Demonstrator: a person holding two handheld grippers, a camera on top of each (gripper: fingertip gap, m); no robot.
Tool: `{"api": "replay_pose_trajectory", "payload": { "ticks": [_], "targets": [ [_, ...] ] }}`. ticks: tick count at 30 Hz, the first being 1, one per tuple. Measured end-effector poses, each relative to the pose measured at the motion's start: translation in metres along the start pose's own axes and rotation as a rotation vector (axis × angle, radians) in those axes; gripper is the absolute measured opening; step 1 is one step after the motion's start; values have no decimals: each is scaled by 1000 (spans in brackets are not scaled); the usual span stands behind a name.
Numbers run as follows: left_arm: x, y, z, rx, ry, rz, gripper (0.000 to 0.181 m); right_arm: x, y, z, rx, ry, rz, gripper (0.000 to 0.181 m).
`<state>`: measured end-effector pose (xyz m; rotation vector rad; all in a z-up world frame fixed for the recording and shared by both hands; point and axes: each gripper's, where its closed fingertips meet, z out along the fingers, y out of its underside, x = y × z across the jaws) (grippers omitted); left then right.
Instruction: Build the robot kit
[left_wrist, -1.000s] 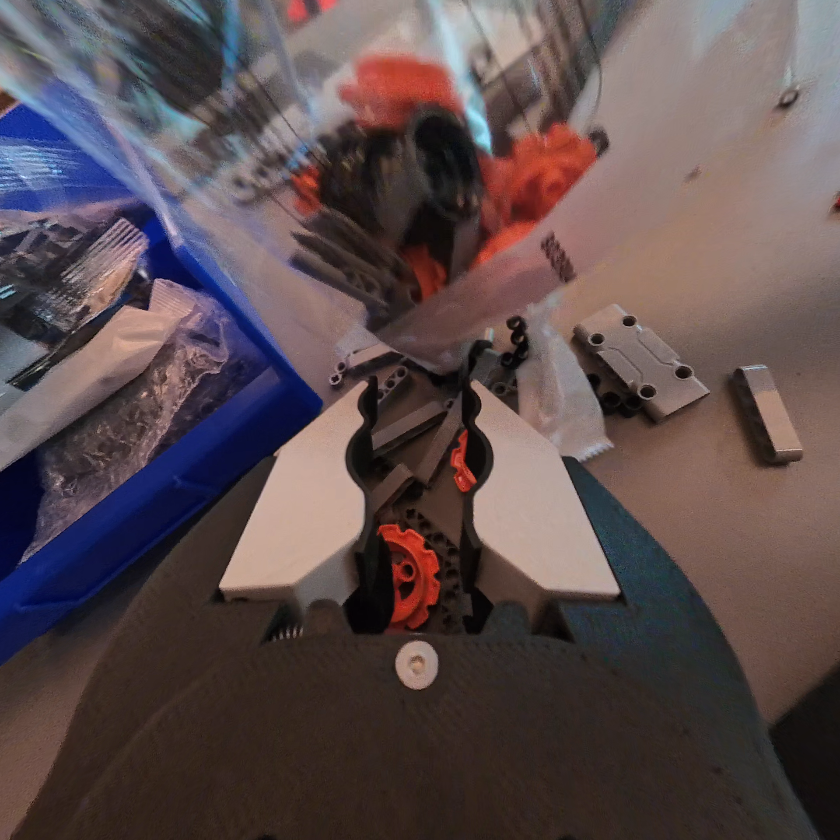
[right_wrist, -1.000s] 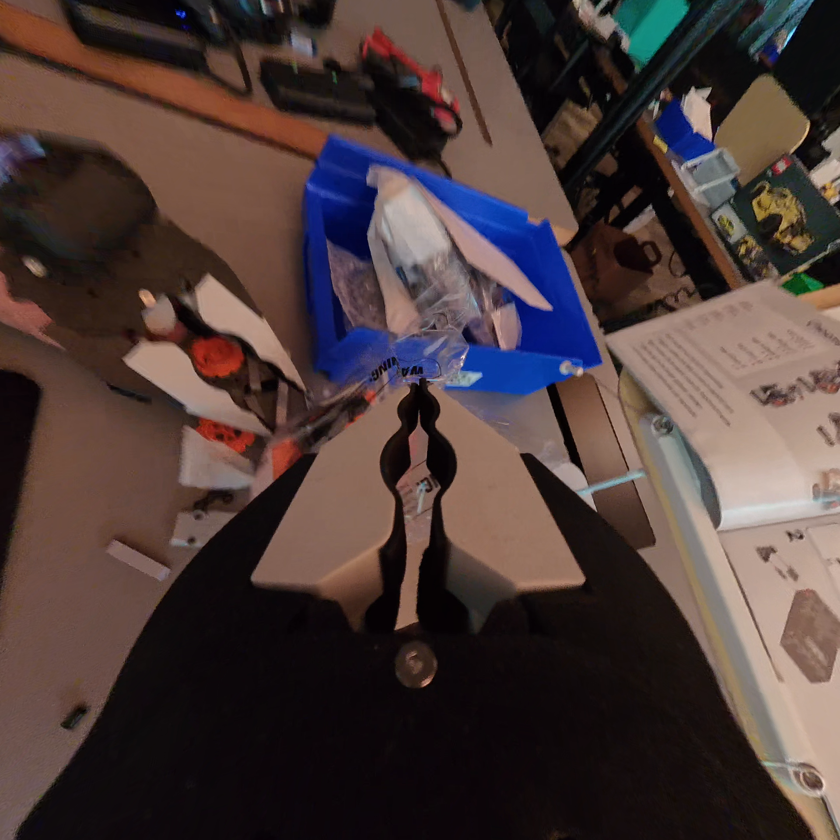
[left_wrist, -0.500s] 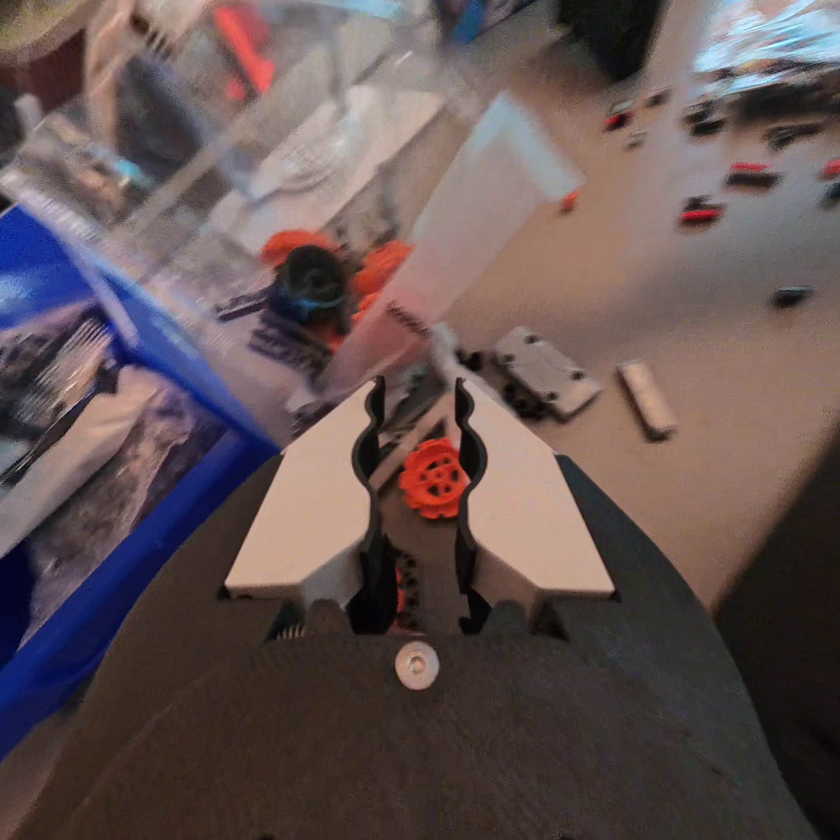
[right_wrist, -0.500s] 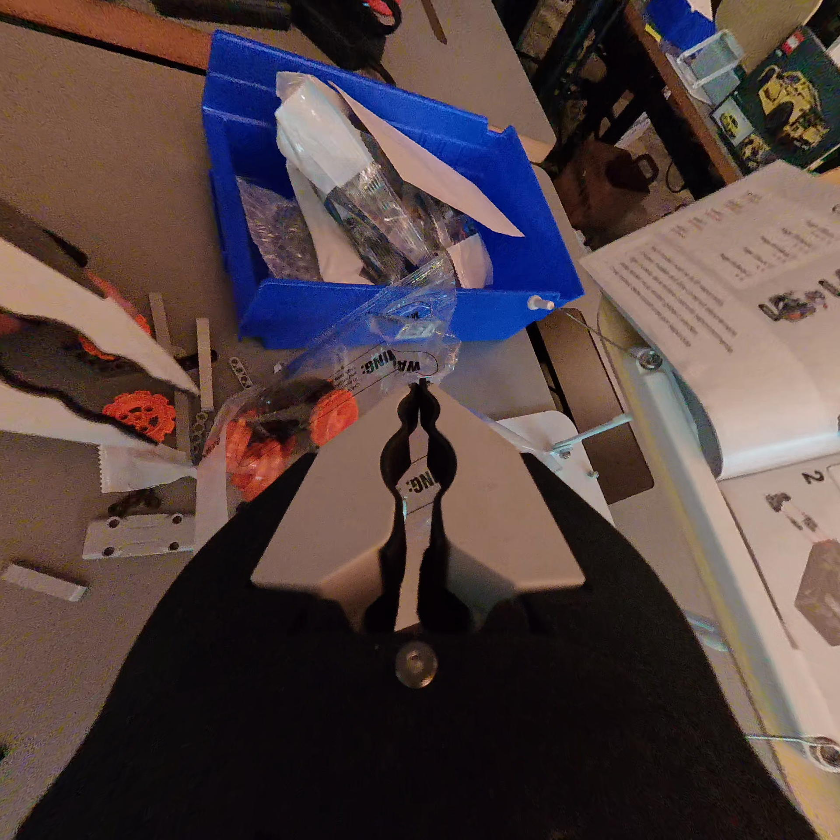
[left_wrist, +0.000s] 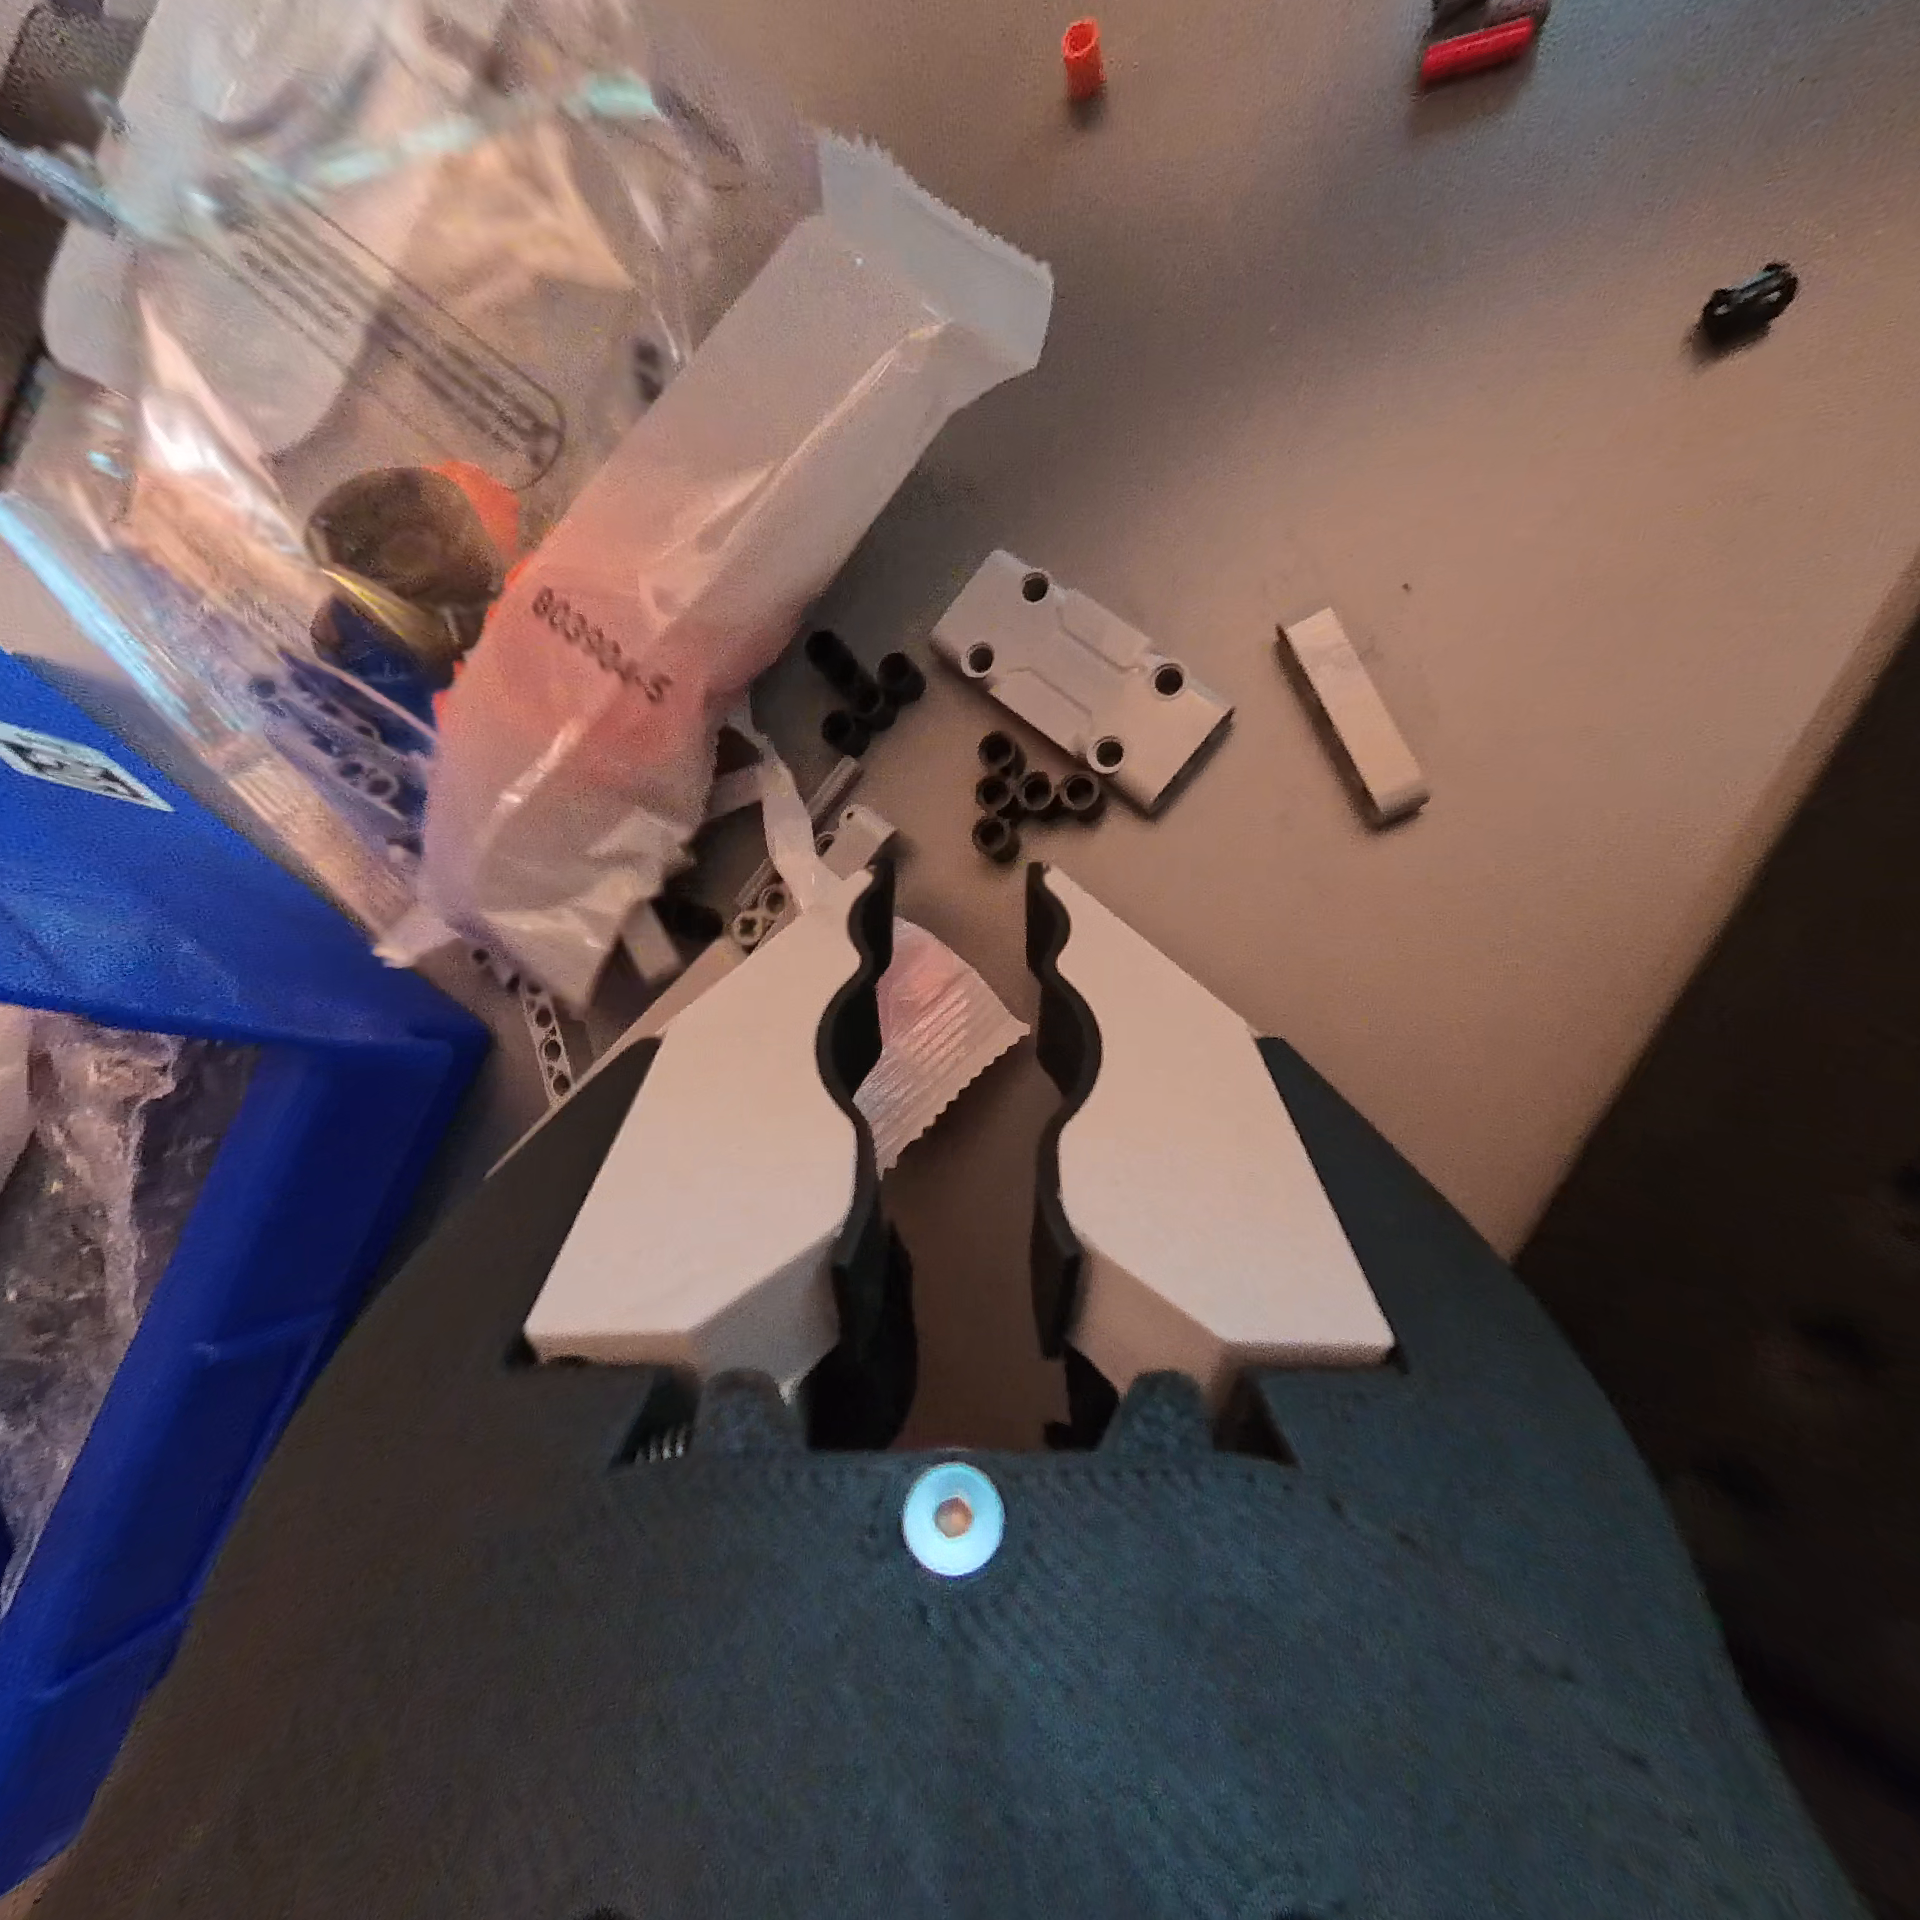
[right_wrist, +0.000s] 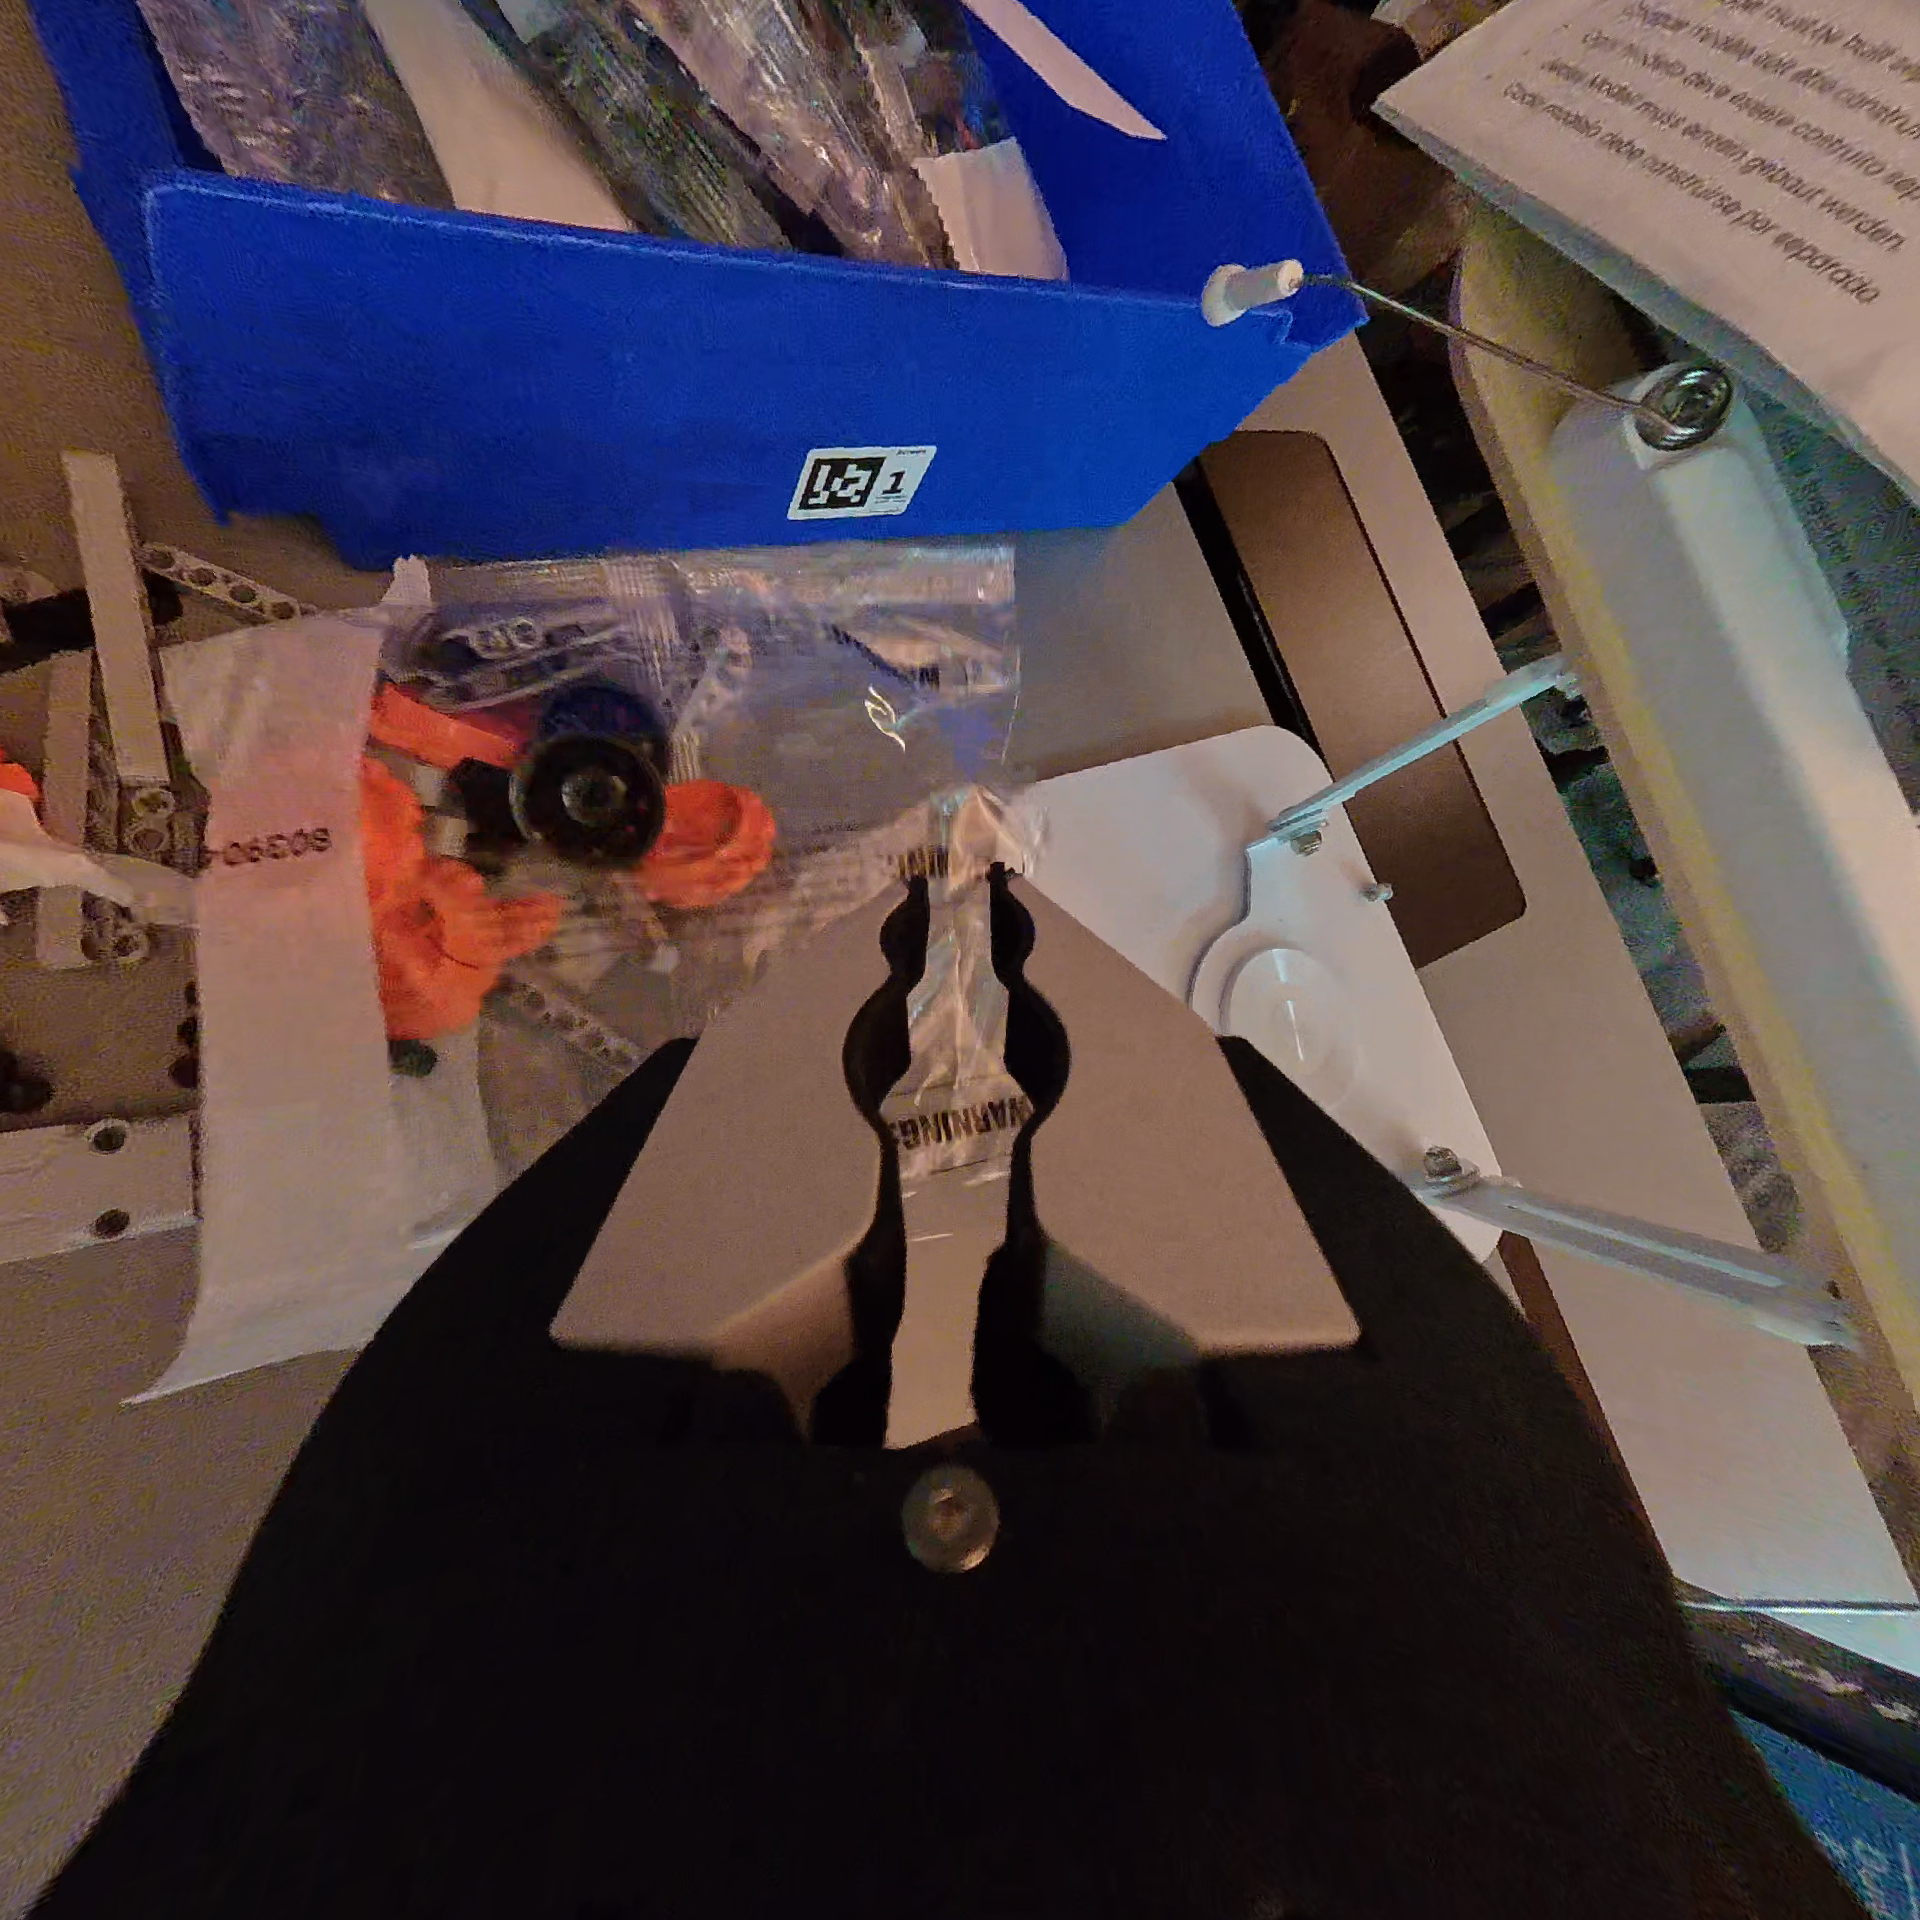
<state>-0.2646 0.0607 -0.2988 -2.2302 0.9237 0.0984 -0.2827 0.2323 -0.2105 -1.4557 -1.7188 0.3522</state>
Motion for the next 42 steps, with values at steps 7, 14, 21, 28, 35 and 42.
{"api": "replay_pose_trajectory", "payload": {
  "ticks": [7, 14, 21, 28, 35, 42],
  "targets": [
    [4, -7, 7, 2, 11, 24, 6, -7, -13, -38, 78, 16, -52, 10],
    [-1, -13, 0, 55, -31, 26, 5, -6, -9, -110, 173, 5, -56, 8],
    [-12, -80, -32, 214, -44, 97, 5, 33, 41, -212, 283, 31, 49, 8],
    [6, -190, -12, 330, 17, 299, 5, 42, 93, -261, 297, 48, 68, 5],
    [16, -270, 39, 373, 66, 459, 5, 13, 114, -235, 280, -52, -26, 8],
    [28, -299, 58, 388, 111, 569, 5, 15, 132, -217, 225, -56, -83, 7]
  ]
}}
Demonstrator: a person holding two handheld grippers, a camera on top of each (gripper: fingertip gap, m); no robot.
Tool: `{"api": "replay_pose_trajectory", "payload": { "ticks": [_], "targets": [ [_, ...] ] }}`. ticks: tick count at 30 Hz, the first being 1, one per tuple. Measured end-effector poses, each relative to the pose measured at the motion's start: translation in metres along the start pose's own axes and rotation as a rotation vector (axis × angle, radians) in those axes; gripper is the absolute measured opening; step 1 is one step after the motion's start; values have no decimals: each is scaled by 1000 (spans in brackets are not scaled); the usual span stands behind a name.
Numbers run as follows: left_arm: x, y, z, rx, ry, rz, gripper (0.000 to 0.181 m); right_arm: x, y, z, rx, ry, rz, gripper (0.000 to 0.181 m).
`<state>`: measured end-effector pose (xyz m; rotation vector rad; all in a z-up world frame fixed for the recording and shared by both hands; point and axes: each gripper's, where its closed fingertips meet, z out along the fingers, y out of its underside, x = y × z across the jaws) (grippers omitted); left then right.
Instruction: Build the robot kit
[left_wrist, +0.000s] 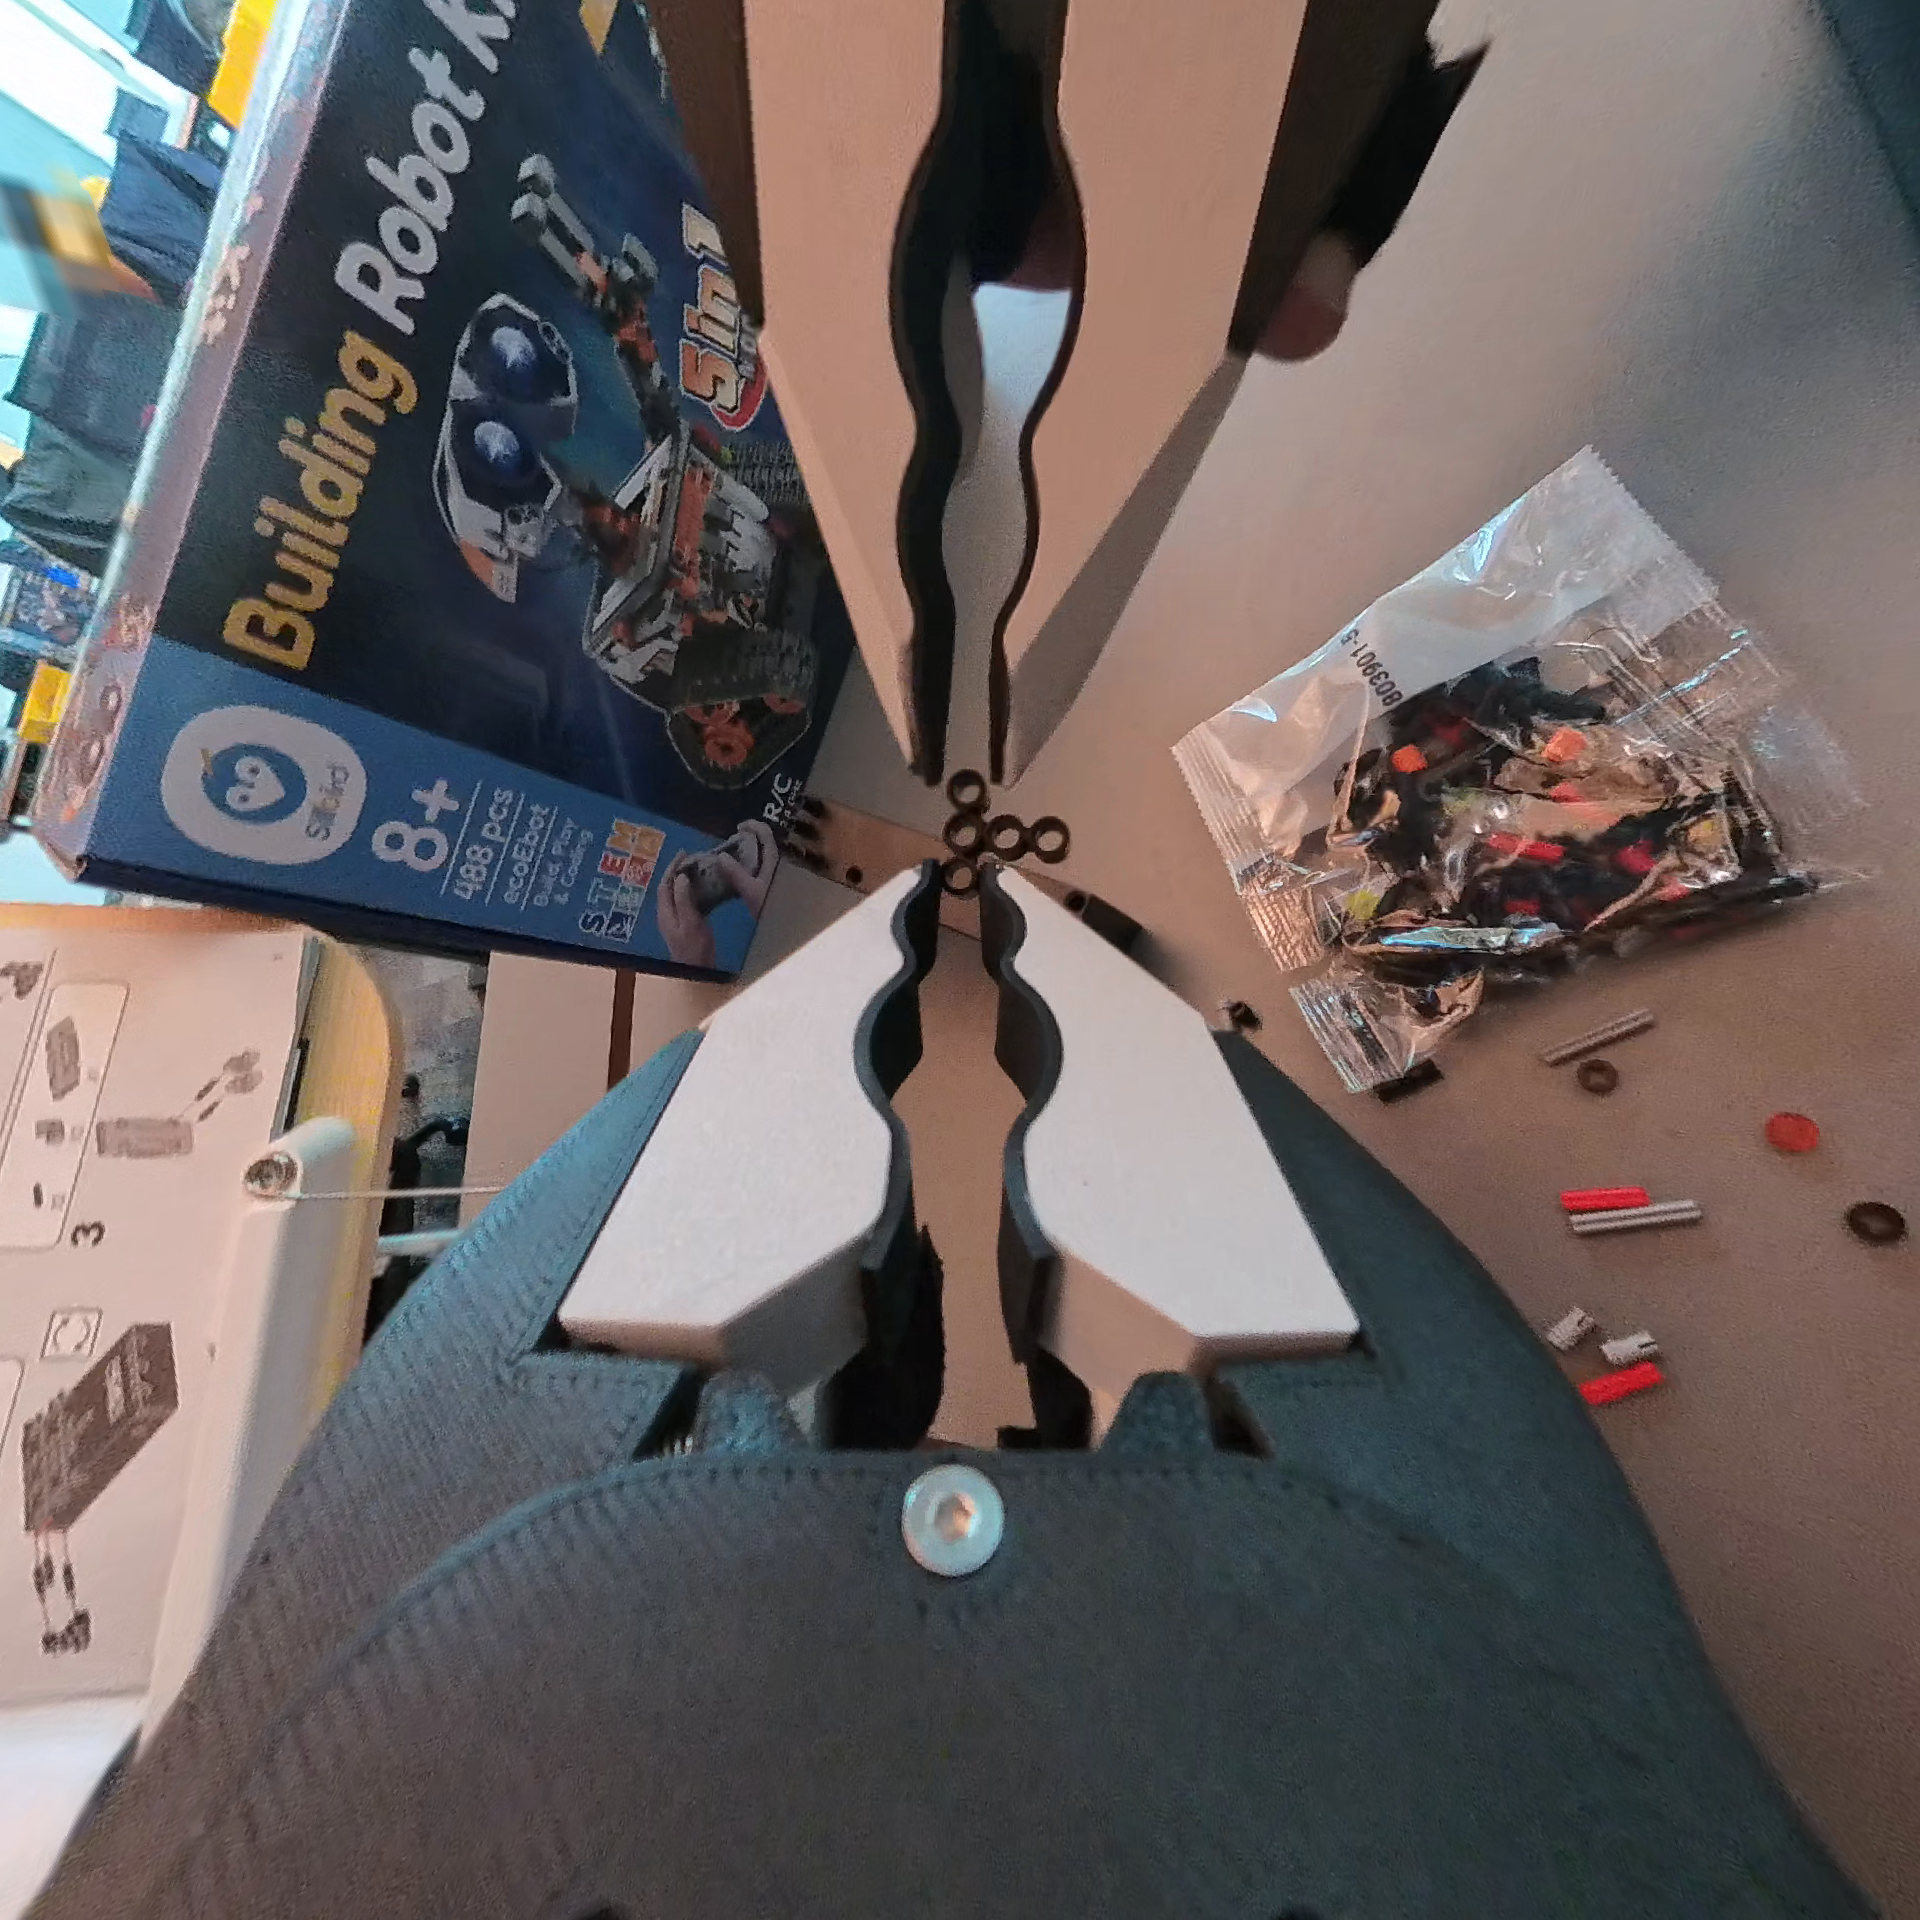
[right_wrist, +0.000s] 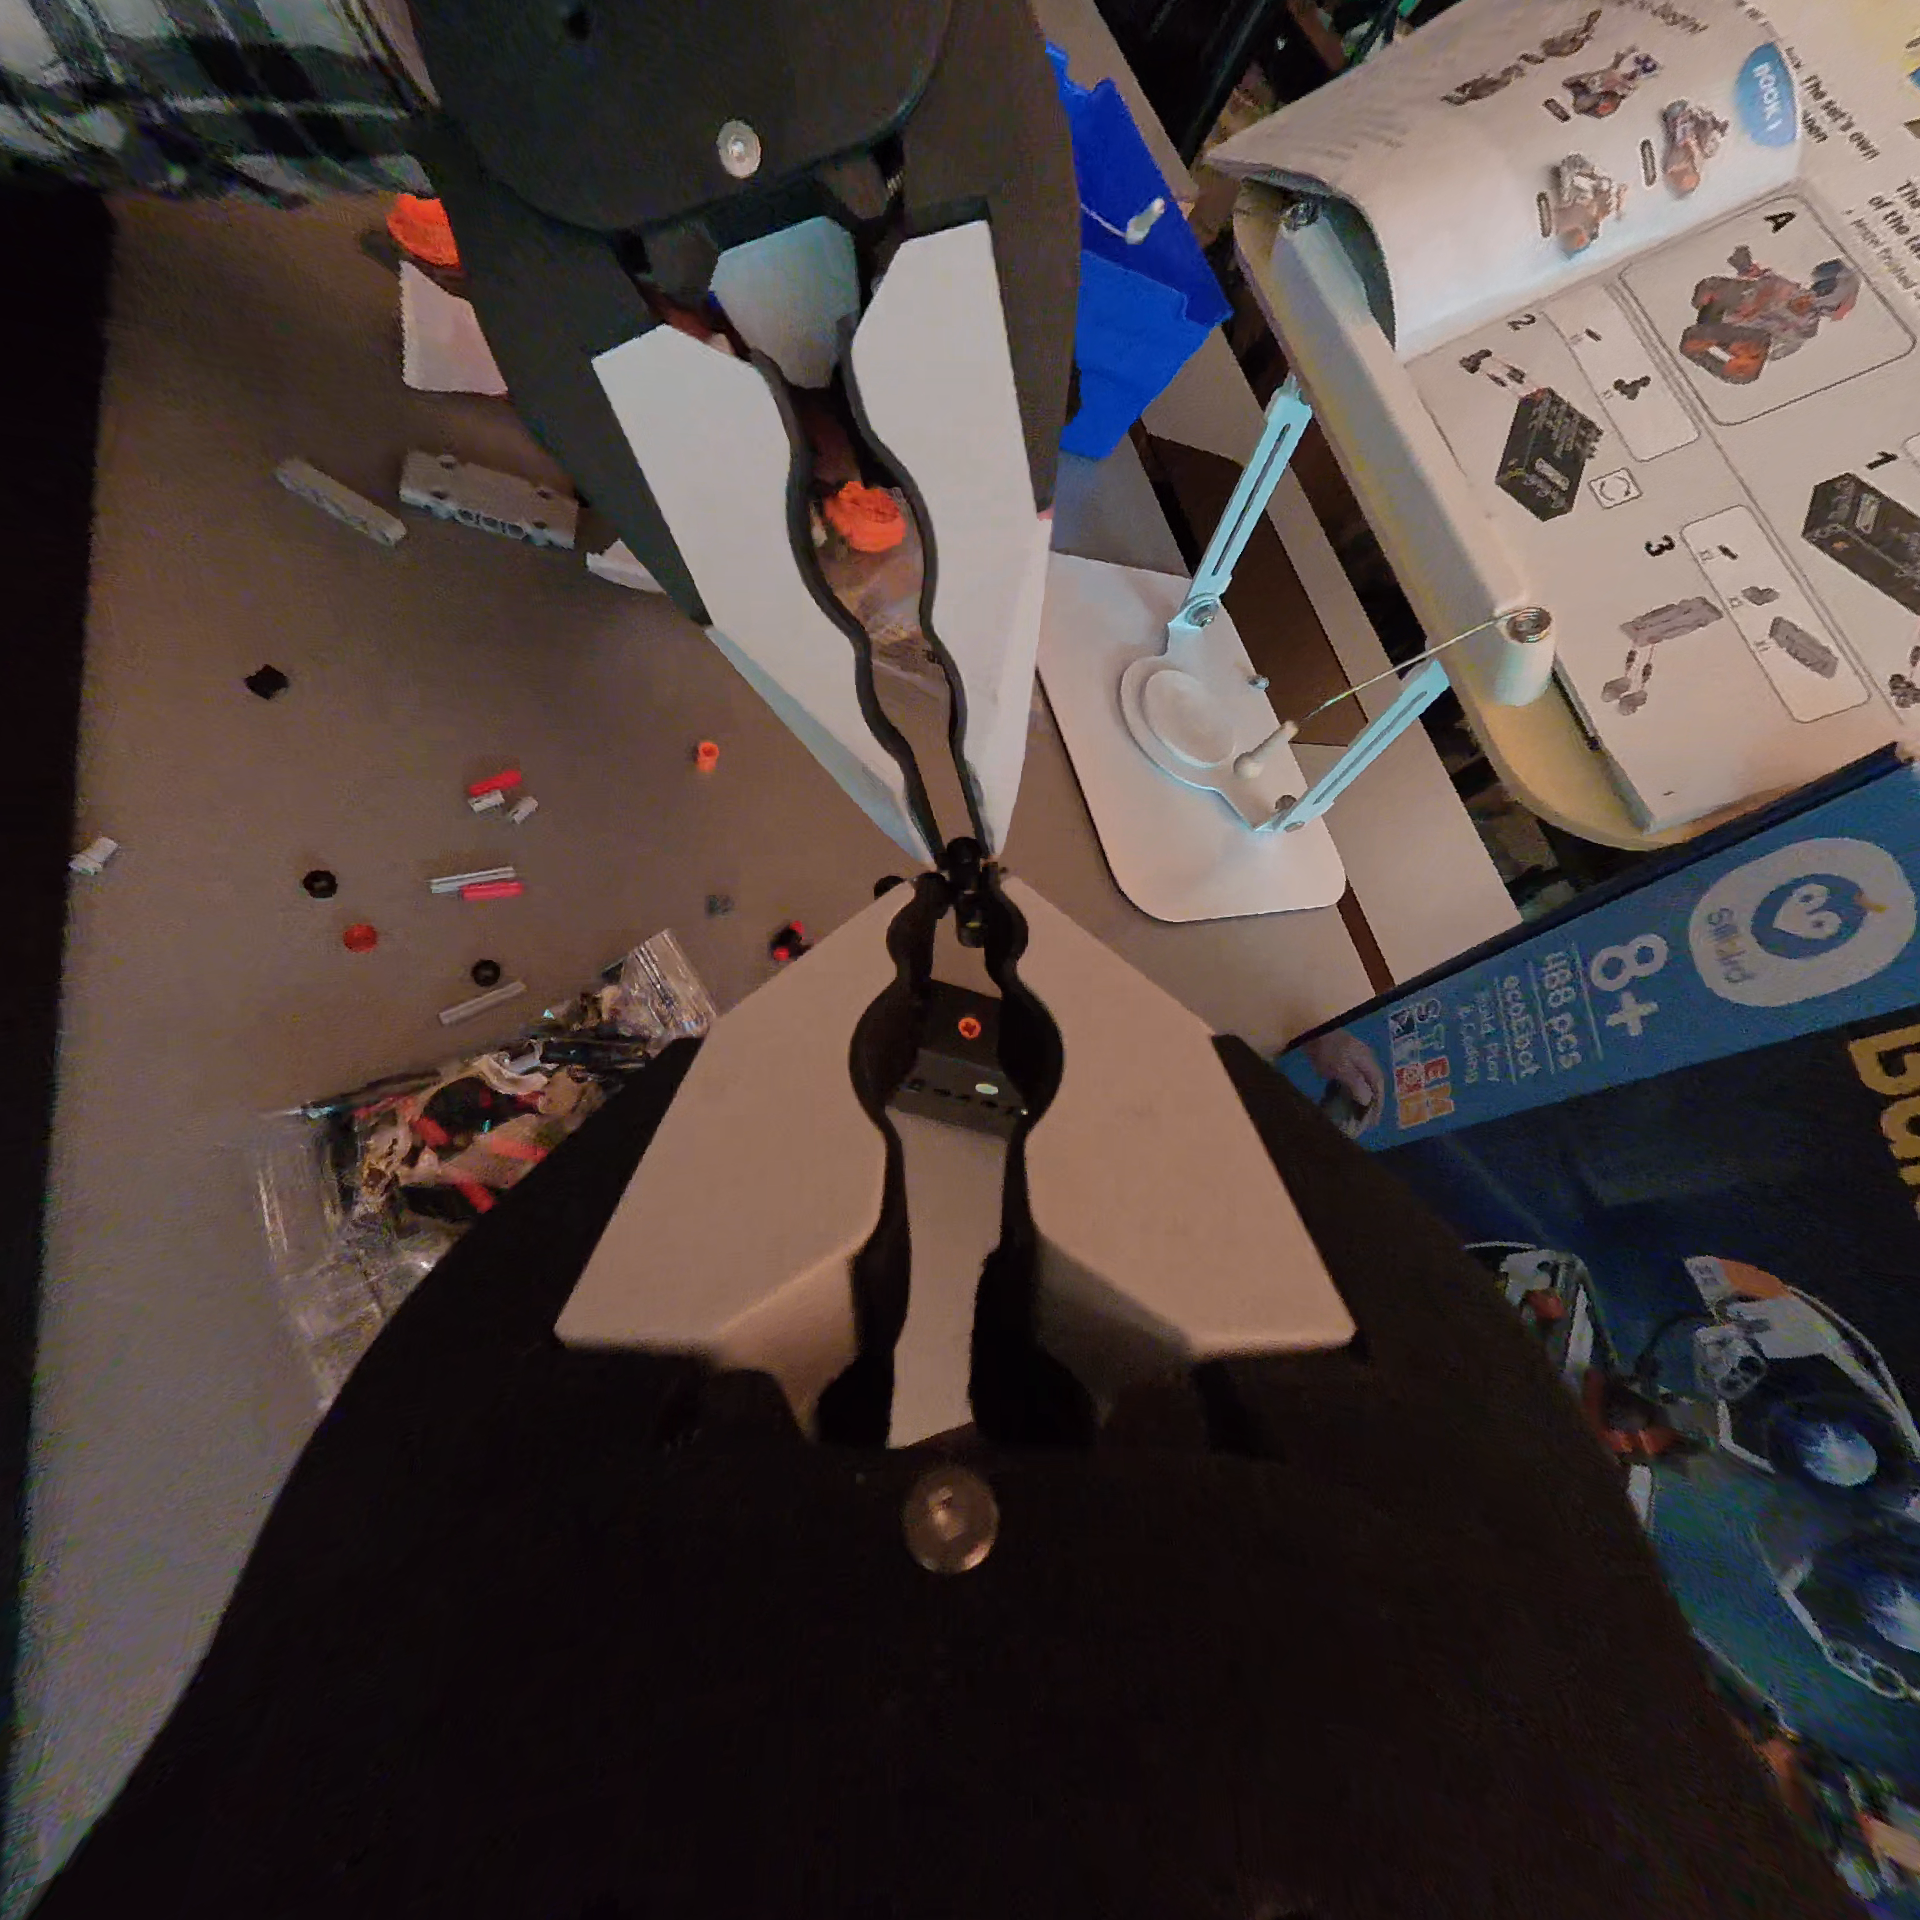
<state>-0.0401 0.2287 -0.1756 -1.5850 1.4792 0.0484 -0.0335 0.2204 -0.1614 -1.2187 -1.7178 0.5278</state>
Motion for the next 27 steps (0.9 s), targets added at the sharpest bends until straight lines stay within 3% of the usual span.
{"api": "replay_pose_trajectory", "payload": {
  "ticks": [7, 16, 27],
  "targets": [
    [-8, -3, 15, 1, 27, 42, 5, 15, 22, 6, -87, 52, -81, 4],
    [-36, -4, 35, 35, 2, 2, 5, 46, 34, 9, -78, 94, -21, 0],
    [-59, 31, 72, 7, -13, -148, 10, 80, 81, 25, -123, 166, 162, 0]
  ]
}}
